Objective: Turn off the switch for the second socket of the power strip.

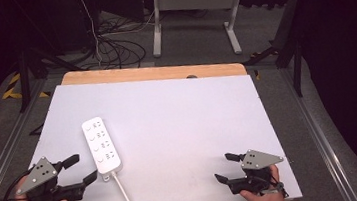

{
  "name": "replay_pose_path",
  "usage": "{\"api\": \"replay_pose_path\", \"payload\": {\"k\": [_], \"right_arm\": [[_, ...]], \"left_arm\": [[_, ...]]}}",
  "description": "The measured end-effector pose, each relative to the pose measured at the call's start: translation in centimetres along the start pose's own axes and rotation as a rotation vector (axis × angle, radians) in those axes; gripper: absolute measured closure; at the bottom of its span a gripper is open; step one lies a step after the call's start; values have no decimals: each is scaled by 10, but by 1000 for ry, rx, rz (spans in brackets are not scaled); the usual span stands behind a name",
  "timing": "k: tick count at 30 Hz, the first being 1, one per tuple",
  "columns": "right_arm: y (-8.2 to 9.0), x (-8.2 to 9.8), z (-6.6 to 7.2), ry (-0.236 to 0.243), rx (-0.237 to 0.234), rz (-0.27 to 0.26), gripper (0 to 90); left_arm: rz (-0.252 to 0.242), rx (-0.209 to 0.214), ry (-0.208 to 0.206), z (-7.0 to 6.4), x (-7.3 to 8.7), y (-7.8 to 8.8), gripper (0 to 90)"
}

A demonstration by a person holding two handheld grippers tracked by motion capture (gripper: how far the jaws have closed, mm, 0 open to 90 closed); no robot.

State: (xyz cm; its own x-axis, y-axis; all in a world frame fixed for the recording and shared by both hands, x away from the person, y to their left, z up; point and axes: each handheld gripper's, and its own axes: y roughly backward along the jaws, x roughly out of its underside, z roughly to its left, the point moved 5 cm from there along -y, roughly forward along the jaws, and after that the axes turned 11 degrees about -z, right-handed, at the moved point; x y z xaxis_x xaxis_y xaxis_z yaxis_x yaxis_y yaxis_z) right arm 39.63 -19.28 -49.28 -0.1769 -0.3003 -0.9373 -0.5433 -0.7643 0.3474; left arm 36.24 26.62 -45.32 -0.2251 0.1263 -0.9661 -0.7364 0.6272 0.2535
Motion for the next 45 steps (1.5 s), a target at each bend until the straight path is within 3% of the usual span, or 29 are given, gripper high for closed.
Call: {"api": "replay_pose_path", "payload": {"k": [5,10,18,23,28,31,39,45], "right_arm": [[0,0,0,1,-1,2,253],[0,0,0,-3,-3,-2,251],[0,0,1,-7,-7,-5,250],[0,0,0,-9,-8,-7,250],[0,0,0,-10,-9,-8,249],[1,0,0,-8,-9,-9,249],[1,-1,0,-7,-10,-10,249],[1,-1,0,-8,-9,-10,249]], "left_arm": [[15,-3,-41,-2,12,1,217],[-1,-1,-34,-4,20,3,218],[13,22,6,-1,37,4,219],[35,28,55,4,43,3,219],[60,16,55,8,51,1,220],[58,20,60,7,53,-1,221],[11,2,-1,3,47,0,219],[-24,-3,12,3,44,4,218]]}}
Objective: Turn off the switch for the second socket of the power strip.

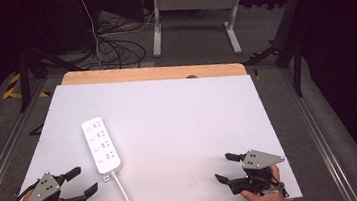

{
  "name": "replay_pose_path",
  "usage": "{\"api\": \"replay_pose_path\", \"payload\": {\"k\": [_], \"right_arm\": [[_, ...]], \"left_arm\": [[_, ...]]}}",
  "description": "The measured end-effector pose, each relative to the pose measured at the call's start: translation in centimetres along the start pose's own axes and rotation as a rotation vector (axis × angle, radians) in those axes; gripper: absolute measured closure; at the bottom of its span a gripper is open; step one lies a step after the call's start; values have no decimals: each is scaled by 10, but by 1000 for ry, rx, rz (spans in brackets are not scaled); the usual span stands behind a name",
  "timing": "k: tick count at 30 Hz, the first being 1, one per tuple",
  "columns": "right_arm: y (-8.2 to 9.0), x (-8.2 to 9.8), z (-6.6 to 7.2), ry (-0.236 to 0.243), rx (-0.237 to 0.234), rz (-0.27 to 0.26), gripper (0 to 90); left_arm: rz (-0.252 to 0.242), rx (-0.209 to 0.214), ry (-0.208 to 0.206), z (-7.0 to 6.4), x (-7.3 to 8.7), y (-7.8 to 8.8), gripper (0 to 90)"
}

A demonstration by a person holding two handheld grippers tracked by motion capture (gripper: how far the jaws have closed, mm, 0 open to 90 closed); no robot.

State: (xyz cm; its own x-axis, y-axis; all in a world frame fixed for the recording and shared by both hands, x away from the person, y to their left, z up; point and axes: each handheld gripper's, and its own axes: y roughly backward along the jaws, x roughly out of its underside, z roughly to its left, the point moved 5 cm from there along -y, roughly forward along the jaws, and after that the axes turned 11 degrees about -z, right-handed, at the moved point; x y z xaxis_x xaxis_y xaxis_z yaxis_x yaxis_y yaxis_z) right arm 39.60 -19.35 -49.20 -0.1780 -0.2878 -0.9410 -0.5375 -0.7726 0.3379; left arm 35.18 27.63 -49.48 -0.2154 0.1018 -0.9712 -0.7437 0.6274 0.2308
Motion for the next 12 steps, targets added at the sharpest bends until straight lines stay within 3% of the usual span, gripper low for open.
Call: {"api": "replay_pose_path", "payload": {"k": [3,7,12], "right_arm": [[0,0,0,0,1,1,249],[0,0,0,-2,3,-1,250],[0,0,0,-2,3,-3,249]], "left_arm": [[-36,-1,20,1,-3,3,219],[-33,-3,25,1,-2,3,220],[3,-22,-31,0,-1,1,221]]}}
